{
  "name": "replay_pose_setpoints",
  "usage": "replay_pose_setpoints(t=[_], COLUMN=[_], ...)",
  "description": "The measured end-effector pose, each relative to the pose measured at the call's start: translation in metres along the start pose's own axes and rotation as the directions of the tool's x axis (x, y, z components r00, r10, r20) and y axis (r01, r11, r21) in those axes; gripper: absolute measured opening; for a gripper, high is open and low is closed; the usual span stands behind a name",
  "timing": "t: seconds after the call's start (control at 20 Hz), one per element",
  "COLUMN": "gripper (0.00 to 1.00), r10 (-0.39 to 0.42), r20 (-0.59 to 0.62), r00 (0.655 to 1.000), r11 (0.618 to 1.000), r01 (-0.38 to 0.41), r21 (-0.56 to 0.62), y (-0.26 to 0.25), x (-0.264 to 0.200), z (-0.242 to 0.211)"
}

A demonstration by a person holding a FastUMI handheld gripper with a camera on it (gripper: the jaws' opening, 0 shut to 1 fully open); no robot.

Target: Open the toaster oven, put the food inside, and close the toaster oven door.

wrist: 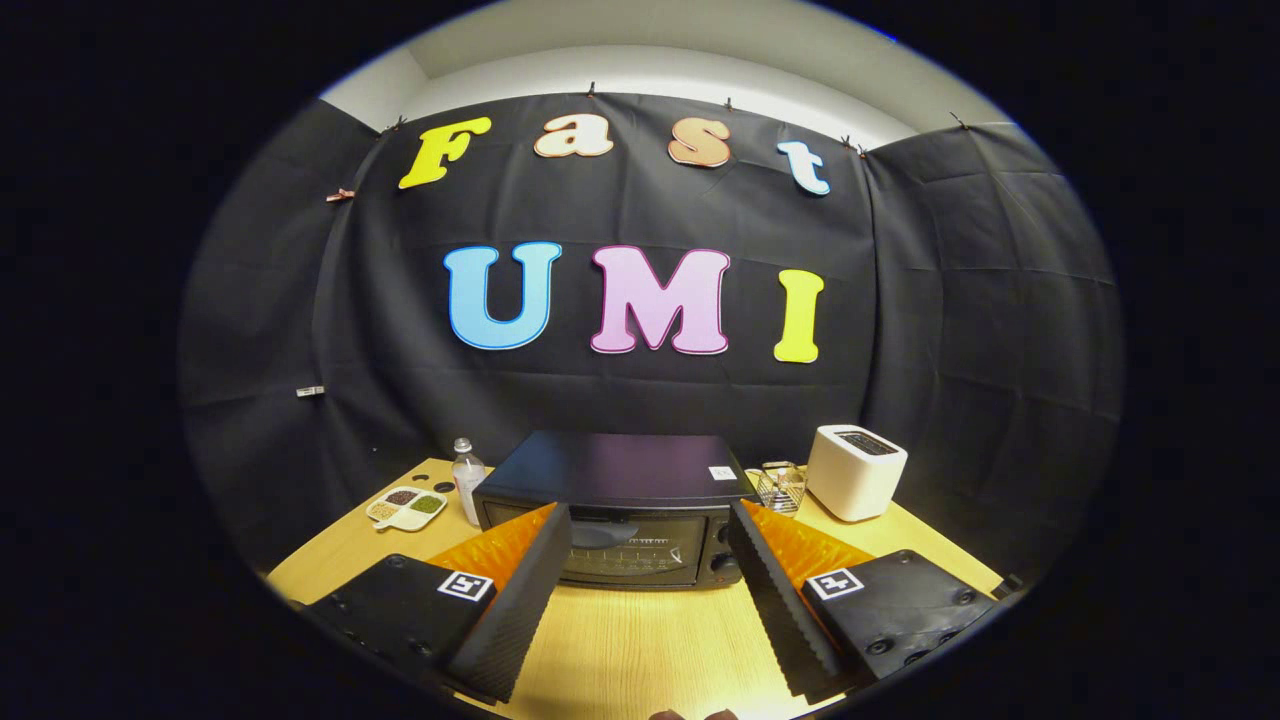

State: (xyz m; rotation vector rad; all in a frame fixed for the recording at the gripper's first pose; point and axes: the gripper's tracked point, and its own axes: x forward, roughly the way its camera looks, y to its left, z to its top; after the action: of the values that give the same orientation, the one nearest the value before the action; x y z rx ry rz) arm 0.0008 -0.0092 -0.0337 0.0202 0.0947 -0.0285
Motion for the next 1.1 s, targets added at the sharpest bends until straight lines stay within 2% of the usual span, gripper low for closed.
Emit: replay_pose_setpoints(t=[0.2,0.5,0.85,1.1], gripper=[0.97,0.98,0.98,0.98], r10=[0.014,0.015,0.026,0.024], r20=[-0.041,-0.107,-0.160,-0.183], r00=[0.999,0.994,0.987,0.983], r11=[1.000,1.000,0.999,0.998], r01=[-0.014,-0.012,-0.029,-0.035], r21=[0.002,0.023,-0.018,-0.053], y=[0.013,0.034,0.062,0.066], x=[0.013,0.064,0.127,0.151], z=[-0.013,-0.032,-0.061,-0.080])
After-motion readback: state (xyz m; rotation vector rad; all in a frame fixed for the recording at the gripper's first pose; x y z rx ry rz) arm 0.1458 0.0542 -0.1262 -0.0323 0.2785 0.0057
